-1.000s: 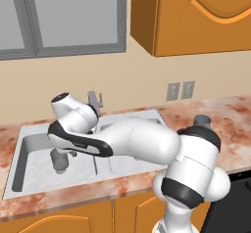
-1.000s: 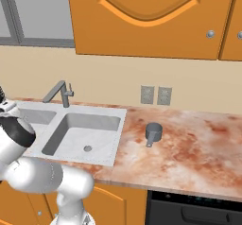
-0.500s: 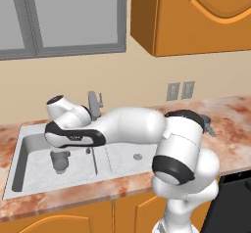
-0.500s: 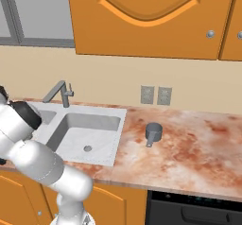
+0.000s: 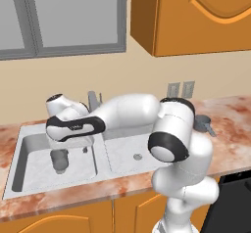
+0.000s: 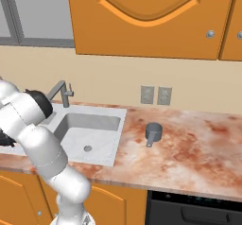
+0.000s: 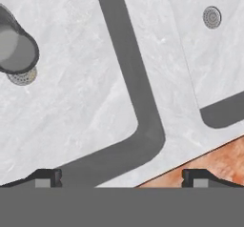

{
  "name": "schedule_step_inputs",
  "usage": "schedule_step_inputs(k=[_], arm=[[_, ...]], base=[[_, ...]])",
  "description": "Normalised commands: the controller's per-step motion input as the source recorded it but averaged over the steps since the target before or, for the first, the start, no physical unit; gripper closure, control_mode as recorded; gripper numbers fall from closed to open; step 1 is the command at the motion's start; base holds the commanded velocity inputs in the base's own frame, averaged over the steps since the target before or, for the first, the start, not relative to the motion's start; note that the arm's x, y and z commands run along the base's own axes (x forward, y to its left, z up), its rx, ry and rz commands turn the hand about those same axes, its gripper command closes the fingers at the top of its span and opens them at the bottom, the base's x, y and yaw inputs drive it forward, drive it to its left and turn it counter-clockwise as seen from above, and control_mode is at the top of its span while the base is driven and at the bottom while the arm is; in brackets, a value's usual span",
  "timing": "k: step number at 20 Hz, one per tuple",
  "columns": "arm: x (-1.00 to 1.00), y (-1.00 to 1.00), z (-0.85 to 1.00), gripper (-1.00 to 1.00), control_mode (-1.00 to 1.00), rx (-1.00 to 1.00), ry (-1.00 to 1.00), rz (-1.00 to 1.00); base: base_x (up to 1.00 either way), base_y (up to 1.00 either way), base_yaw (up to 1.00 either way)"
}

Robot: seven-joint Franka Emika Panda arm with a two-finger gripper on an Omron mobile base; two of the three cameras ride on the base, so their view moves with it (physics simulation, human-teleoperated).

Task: Move any existing items from the left basin to the right basin for drying. Then move the measuring cup from the counter to the left basin of the sink for washing.

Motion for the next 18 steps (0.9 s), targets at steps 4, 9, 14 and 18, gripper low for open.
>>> schedule_step_inputs(k=[4, 9, 14, 18], arm=[[0.24, 0.0, -0.12, -1.0, -1.0, 0.0, 0.03, -0.09], [0.19, 0.05, -0.22, -1.0, -1.0, -0.01, 0.01, -0.08], [0.19, 0.14, -0.23, -1.0, -1.0, -0.04, 0.0, -0.07], [0.2, 0.16, -0.11, -1.0, -1.0, -0.02, 0.0, -0.07]], base=[[0.0, 0.0, 0.0], [0.0, 0.0, 0.0], [0.0, 0.0, 0.0], [0.0, 0.0, 0.0]])
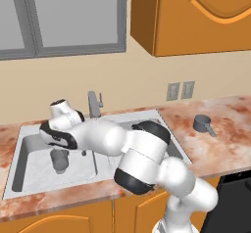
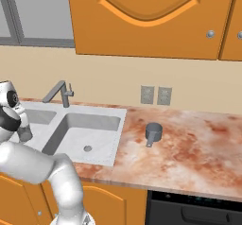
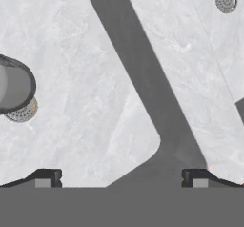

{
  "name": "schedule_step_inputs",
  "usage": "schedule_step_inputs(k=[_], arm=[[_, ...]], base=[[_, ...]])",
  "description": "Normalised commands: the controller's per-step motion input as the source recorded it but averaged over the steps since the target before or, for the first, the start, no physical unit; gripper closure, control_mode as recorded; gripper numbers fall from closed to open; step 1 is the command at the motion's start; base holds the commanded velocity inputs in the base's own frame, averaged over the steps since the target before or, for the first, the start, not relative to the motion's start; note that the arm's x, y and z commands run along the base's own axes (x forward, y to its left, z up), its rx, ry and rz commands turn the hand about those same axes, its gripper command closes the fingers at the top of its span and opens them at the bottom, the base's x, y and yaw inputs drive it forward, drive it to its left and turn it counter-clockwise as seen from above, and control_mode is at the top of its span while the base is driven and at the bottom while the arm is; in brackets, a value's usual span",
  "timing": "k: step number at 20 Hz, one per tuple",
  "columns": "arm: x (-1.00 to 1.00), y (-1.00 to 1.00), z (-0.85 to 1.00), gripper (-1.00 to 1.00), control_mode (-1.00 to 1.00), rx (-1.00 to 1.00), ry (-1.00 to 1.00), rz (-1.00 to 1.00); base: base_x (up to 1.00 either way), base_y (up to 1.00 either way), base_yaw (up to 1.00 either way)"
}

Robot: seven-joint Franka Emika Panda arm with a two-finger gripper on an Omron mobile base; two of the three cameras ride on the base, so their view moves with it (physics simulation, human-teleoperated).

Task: Move any existing items from the left basin to the right basin for drying. Then move the measuring cup from the counter to the left basin of the sink for washing.

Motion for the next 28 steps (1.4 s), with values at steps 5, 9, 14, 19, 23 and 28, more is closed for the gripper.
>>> schedule_step_inputs(k=[5, 9, 14, 19, 23, 28], arm=[[0.16, 0.12, -0.01, -1.0, -1.0, 0.0, 0.0, -0.05], [0.17, 0.15, -0.1, -1.0, -1.0, 0.0, 0.02, -0.03], [0.18, 0.15, -0.19, -1.0, -1.0, 0.0, 0.03, -0.02], [0.1, 0.11, -0.17, -1.0, -1.0, 0.0, 0.0, -0.02], [0.08, 0.09, -0.14, -1.0, -1.0, 0.0, 0.0, -0.01], [0.01, 0.09, -0.22, -1.0, -1.0, -0.01, 0.0, 0.0]], base=[[0.0, 0.0, 0.0], [0.0, 0.0, 0.0], [0.0, 0.0, 0.0], [0.0, 0.0, 0.0], [0.0, 0.0, 0.0], [0.0, 0.0, 0.0]])
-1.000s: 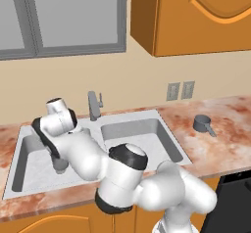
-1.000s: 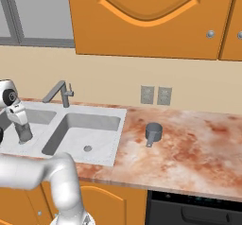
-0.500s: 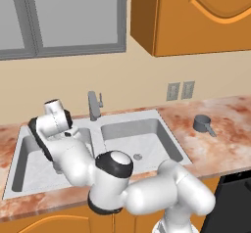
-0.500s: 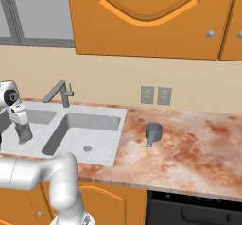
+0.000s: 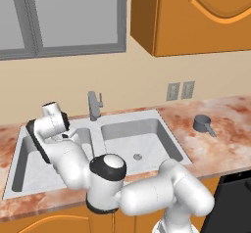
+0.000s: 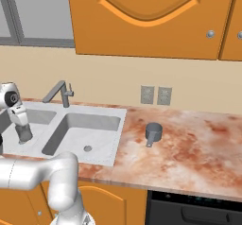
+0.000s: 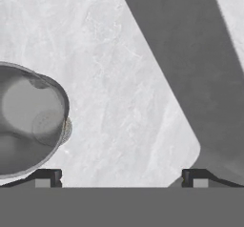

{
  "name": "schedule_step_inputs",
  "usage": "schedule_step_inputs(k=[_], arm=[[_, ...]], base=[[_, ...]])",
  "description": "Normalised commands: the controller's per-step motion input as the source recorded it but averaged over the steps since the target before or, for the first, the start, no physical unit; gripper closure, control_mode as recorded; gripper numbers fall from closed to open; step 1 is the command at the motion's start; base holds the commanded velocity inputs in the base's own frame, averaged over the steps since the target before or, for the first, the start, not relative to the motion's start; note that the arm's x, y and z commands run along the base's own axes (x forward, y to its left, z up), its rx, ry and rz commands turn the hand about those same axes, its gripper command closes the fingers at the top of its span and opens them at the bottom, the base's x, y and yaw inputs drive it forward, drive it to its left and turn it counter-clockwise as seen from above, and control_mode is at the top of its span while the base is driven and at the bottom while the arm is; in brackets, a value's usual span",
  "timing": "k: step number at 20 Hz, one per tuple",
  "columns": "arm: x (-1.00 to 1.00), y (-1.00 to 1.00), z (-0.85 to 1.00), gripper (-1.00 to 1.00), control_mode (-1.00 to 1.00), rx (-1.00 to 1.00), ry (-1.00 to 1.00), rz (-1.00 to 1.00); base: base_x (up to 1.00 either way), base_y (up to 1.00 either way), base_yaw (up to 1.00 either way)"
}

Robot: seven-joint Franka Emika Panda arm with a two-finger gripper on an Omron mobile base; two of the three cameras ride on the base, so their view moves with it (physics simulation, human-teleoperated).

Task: Move any existing items from the left basin to the right basin for drying. Then move the measuring cup from the counter to the left basin of the sink for washing.

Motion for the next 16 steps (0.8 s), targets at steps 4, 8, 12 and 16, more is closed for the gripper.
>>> schedule_step_inputs(k=[4, 8, 12, 16], arm=[[0.0, 0.08, -0.26, -1.0, -1.0, -0.02, -0.03, 0.0], [0.0, 0.04, -0.19, -1.0, -1.0, -0.02, -0.04, 0.0], [0.01, 0.01, -0.09, -1.0, -1.0, -0.01, -0.05, 0.0], [0.03, 0.0, -0.12, -1.0, -1.0, -0.01, -0.05, 0.0]], base=[[0.0, 0.0, 0.0], [0.0, 0.0, 0.0], [0.0, 0.0, 0.0], [0.0, 0.0, 0.0]])
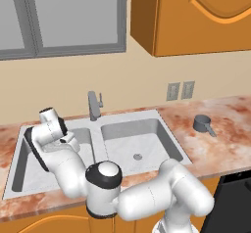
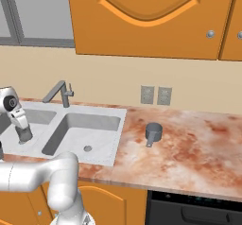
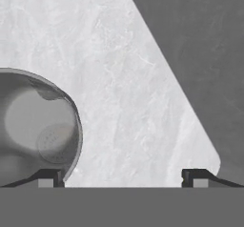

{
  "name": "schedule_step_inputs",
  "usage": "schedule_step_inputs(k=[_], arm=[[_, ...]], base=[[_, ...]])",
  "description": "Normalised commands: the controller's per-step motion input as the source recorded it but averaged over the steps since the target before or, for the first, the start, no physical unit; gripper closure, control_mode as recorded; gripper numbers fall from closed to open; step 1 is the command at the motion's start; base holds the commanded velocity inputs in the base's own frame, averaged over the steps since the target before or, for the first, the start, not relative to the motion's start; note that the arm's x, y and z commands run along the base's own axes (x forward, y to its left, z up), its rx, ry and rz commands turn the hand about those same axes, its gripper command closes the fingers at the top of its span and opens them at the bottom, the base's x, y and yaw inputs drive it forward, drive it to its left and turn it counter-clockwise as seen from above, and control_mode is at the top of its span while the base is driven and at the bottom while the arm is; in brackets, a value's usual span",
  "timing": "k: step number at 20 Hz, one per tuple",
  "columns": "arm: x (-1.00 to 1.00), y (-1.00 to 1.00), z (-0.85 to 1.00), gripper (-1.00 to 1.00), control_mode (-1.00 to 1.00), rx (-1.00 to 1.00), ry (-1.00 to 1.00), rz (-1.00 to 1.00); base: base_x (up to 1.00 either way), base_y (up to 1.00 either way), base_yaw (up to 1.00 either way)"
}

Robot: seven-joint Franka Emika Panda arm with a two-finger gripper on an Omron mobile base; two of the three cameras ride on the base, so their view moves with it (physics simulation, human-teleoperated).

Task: Move any existing items from the left basin to the right basin for drying. Then move the measuring cup from the counter to the left basin of the sink for washing.

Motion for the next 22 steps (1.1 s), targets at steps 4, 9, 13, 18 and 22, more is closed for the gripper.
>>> schedule_step_inputs(k=[4, 9, 13, 18, 22], arm=[[0.05, 0.01, -0.2, -1.0, -1.0, -0.01, -0.06, 0.0], [0.12, 0.0, -0.22, -1.0, -1.0, 0.0, -0.05, 0.0], [0.18, 0.0, -0.17, -1.0, -1.0, 0.0, -0.03, 0.0], [0.22, 0.03, -0.26, -1.0, -1.0, 0.0, -0.01, 0.0], [0.24, 0.07, -0.28, -1.0, -1.0, 0.0, 0.0, 0.0]], base=[[0.0, 0.0, 0.0], [0.0, 0.0, 0.0], [0.0, 0.0, 0.0], [0.0, 0.0, 0.0], [0.0, 0.0, 0.0]])
